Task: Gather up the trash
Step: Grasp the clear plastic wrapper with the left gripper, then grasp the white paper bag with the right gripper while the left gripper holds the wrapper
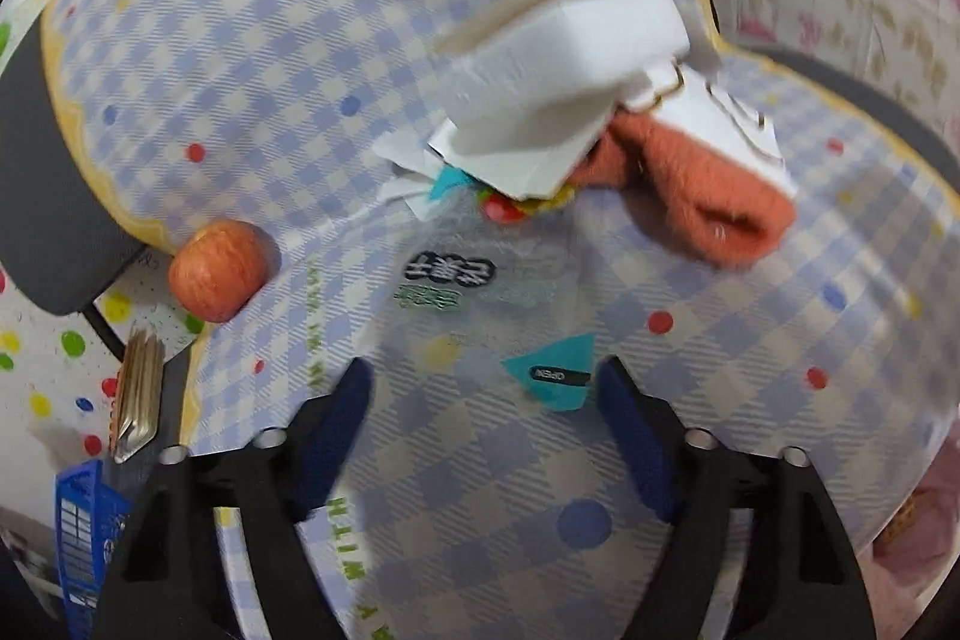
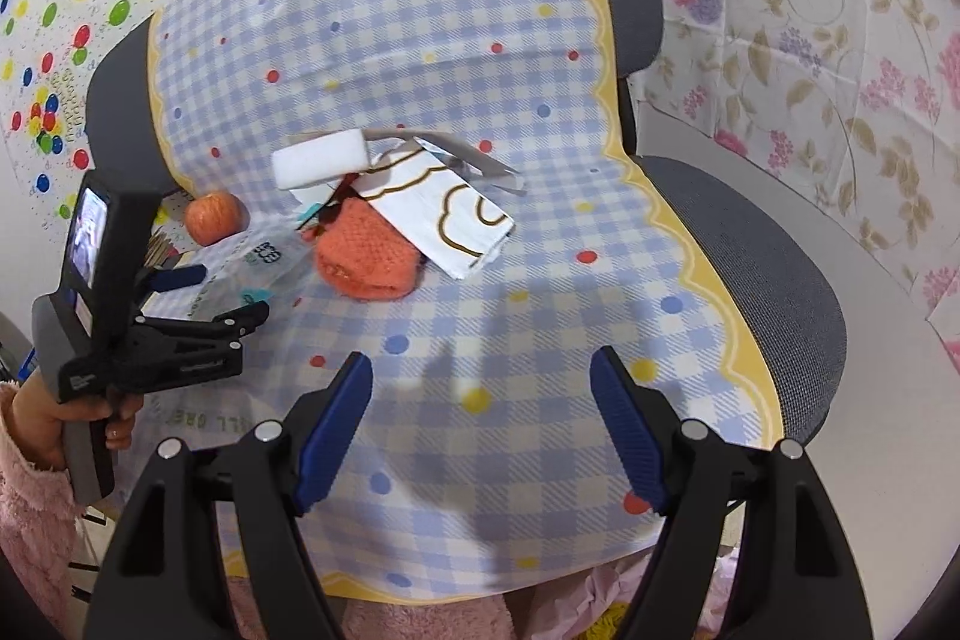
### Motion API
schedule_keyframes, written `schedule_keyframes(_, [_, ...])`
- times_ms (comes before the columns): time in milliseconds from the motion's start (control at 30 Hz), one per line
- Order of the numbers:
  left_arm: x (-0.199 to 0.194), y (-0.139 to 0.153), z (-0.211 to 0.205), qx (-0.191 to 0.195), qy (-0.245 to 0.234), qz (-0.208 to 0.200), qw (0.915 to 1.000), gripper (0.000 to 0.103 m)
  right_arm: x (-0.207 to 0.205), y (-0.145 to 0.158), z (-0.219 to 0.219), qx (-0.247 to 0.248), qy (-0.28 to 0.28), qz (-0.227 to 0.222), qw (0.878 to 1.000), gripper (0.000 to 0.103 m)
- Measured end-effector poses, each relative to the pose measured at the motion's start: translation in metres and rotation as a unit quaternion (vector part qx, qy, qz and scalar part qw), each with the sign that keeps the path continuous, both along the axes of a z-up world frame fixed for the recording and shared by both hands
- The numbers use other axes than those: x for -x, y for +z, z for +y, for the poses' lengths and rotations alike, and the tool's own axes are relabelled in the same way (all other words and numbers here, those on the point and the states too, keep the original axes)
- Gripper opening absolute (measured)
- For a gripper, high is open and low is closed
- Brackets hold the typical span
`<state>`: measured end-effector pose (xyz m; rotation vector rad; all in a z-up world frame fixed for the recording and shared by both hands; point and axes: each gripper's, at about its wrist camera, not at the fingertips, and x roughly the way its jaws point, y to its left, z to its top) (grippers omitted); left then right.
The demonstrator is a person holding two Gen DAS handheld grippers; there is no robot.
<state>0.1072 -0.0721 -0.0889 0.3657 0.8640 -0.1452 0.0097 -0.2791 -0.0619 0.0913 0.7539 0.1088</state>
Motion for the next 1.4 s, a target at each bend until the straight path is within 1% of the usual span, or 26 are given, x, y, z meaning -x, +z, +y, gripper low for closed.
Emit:
schedule_keyframes(100, [-0.003, -0.002, -0.003, -0.007, 0.003, -0.013, 0.9999, 0.075, -0.002, -0.004, -0.005, -0.005, -0.004, 0.004, 1.0, 0.074])
schedule_keyframes(200, [-0.014, -0.002, -0.006, -0.019, 0.01, -0.015, 0.9997, 0.074, -0.002, -0.007, -0.007, -0.009, -0.005, 0.008, 1.0, 0.074])
schedule_keyframes(300, [-0.025, -0.002, -0.009, -0.028, 0.01, -0.011, 0.9995, 0.065, 0.0, -0.007, -0.007, -0.01, -0.003, 0.007, 1.0, 0.074])
schedule_keyframes(333, [-0.027, -0.002, -0.009, -0.026, 0.009, -0.007, 0.9996, 0.054, 0.001, -0.007, -0.007, -0.01, -0.002, 0.007, 1.0, 0.074])
schedule_keyframes(367, [-0.03, -0.002, -0.009, -0.021, 0.006, -0.002, 0.9998, 0.039, 0.002, -0.007, -0.007, -0.009, -0.002, 0.007, 1.0, 0.074])
schedule_keyframes(400, [-0.031, -0.001, -0.008, -0.016, 0.004, 0.001, 0.9999, 0.032, 0.004, -0.006, -0.006, -0.009, -0.001, 0.006, 1.0, 0.074])
schedule_keyframes(433, [-0.031, 0.0, -0.007, -0.013, 0.005, -0.003, 0.9999, 0.021, 0.006, -0.006, -0.006, -0.009, -0.001, 0.005, 1.0, 0.074])
schedule_keyframes(500, [-0.023, 0.008, 0.001, 0.005, 0.007, -0.015, 0.9999, 0.017, 0.007, -0.005, -0.006, -0.008, 0.0, 0.004, 1.0, 0.074])
schedule_keyframes(567, [-0.012, 0.017, 0.011, 0.026, 0.012, -0.02, 0.9994, 0.011, 0.011, -0.005, -0.004, -0.007, 0.002, 0.004, 1.0, 0.074])
schedule_keyframes(633, [0.008, 0.03, 0.028, 0.05, 0.02, -0.033, 0.998, 0.01, 0.014, -0.004, -0.001, -0.004, 0.007, 0.002, 1.0, 0.074])
schedule_keyframes(667, [0.016, 0.035, 0.035, 0.067, 0.023, -0.032, 0.997, 0.01, 0.014, -0.004, -0.001, -0.004, 0.007, 0.002, 1.0, 0.074])
schedule_keyframes(700, [0.025, 0.042, 0.046, 0.093, 0.026, -0.031, 0.9948, 0.01, 0.013, -0.002, 0.002, -0.004, 0.009, 0.0, 1.0, 0.074])
schedule_keyframes(733, [0.031, 0.047, 0.053, 0.112, 0.03, -0.03, 0.9928, 0.01, 0.012, -0.001, 0.004, -0.006, 0.011, -0.001, 1.0, 0.074])
schedule_keyframes(800, [0.05, 0.06, 0.072, 0.155, 0.038, -0.041, 0.9864, 0.01, 0.011, 0.0, 0.006, -0.008, 0.013, -0.003, 1.0, 0.074])
schedule_keyframes(833, [0.061, 0.067, 0.081, 0.179, 0.041, -0.05, 0.9816, 0.009, 0.008, 0.002, 0.012, -0.009, 0.018, -0.007, 1.0, 0.074])
schedule_keyframes(967, [0.081, 0.079, 0.102, 0.248, 0.041, -0.067, 0.9656, 0.009, 0.002, 0.007, 0.024, 0.0, 0.031, -0.014, 0.999, 0.074])
schedule_keyframes(1033, [0.086, 0.082, 0.107, 0.269, 0.037, -0.07, 0.9598, 0.009, -0.004, 0.011, 0.031, 0.008, 0.04, -0.021, 0.999, 0.074])
schedule_keyframes(1067, [0.086, 0.082, 0.108, 0.275, 0.036, -0.068, 0.9584, 0.009, -0.007, 0.013, 0.034, 0.012, 0.041, -0.024, 0.999, 0.074])
schedule_keyframes(1167, [0.079, 0.076, 0.105, 0.273, 0.028, -0.05, 0.9603, 0.01, -0.019, 0.016, 0.039, 0.023, 0.041, -0.028, 0.998, 0.074])
schedule_keyframes(1233, [0.071, 0.068, 0.105, 0.275, 0.027, -0.029, 0.9607, 0.011, -0.027, 0.017, 0.038, 0.016, 0.036, -0.028, 0.999, 0.074])
schedule_keyframes(1300, [0.062, 0.061, 0.106, 0.277, 0.033, -0.017, 0.96, 0.012, -0.028, 0.017, 0.037, 0.014, 0.034, -0.03, 0.999, 0.074])
schedule_keyframes(1400, [0.051, 0.053, 0.104, 0.264, 0.04, -0.009, 0.9637, 0.013, -0.031, 0.013, 0.034, 0.015, 0.031, -0.023, 0.999, 0.074])
